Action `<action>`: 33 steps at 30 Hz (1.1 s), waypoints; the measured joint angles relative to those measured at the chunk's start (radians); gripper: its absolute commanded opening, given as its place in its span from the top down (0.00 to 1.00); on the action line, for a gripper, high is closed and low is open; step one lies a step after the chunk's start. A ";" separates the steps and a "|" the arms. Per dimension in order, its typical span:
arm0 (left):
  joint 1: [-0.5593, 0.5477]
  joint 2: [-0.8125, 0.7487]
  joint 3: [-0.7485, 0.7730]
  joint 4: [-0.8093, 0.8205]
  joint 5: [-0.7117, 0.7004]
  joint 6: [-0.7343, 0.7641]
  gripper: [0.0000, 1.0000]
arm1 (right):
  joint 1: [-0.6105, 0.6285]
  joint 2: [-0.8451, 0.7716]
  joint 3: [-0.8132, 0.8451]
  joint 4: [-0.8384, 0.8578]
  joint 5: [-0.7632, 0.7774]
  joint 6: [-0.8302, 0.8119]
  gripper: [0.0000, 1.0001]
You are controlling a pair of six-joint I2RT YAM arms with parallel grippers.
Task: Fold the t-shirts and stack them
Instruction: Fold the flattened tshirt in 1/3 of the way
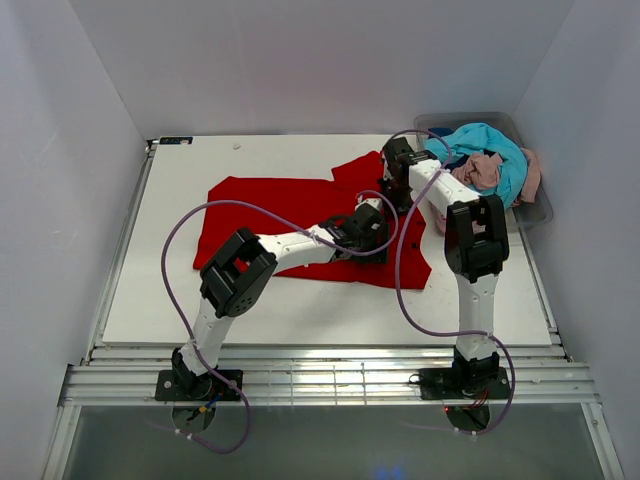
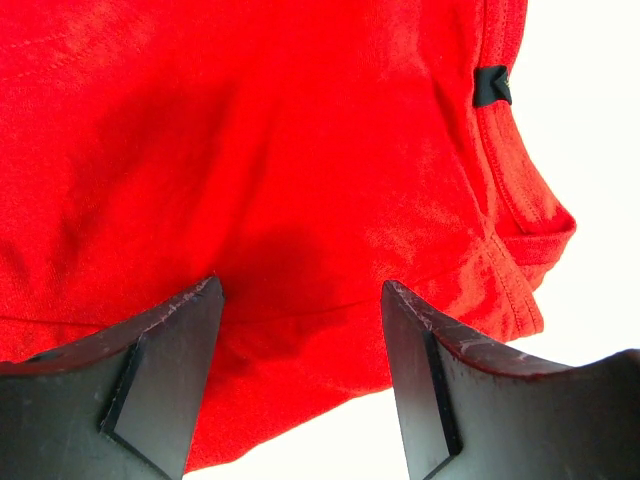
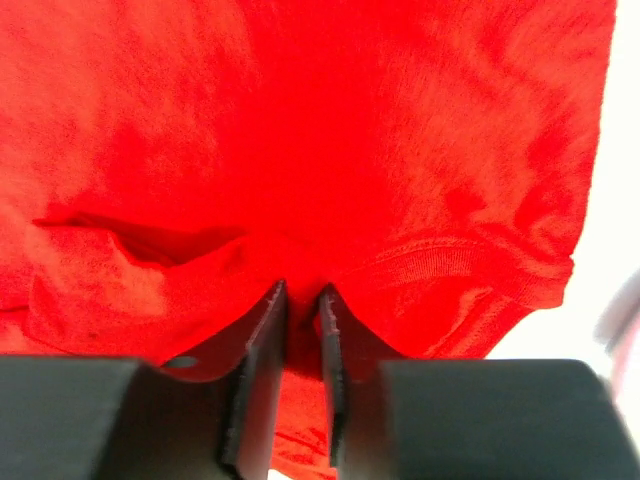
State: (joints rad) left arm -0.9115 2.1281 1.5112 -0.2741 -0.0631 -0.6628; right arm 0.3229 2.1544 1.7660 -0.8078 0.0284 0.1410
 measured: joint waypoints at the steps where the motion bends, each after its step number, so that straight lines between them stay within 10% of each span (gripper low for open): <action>1: 0.000 0.000 -0.002 0.003 0.000 -0.001 0.24 | 0.000 0.000 0.010 -0.002 0.002 0.002 0.78; 13: 0.000 -0.020 -0.045 0.045 0.000 -0.019 0.24 | 0.003 0.039 0.116 -0.014 0.037 -0.033 0.82; 21: 0.000 -0.043 -0.042 -0.019 -0.033 0.000 0.15 | 0.004 0.083 0.124 -0.011 0.159 -0.041 0.39; 27: 0.011 -0.051 0.095 -0.142 -0.097 0.046 0.09 | 0.001 0.024 0.097 0.047 0.172 -0.066 0.31; 30: 0.029 -0.086 0.158 -0.153 -0.119 0.065 0.09 | 0.001 -0.060 0.073 0.070 0.148 -0.067 0.43; 33: 0.043 -0.153 0.171 -0.152 -0.143 0.077 0.30 | 0.001 -0.164 0.036 0.092 0.109 -0.065 0.92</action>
State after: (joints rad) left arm -0.8684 1.9755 1.6821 -0.4259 -0.2058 -0.5861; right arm 0.3237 1.9903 1.8019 -0.7158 0.1375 0.0757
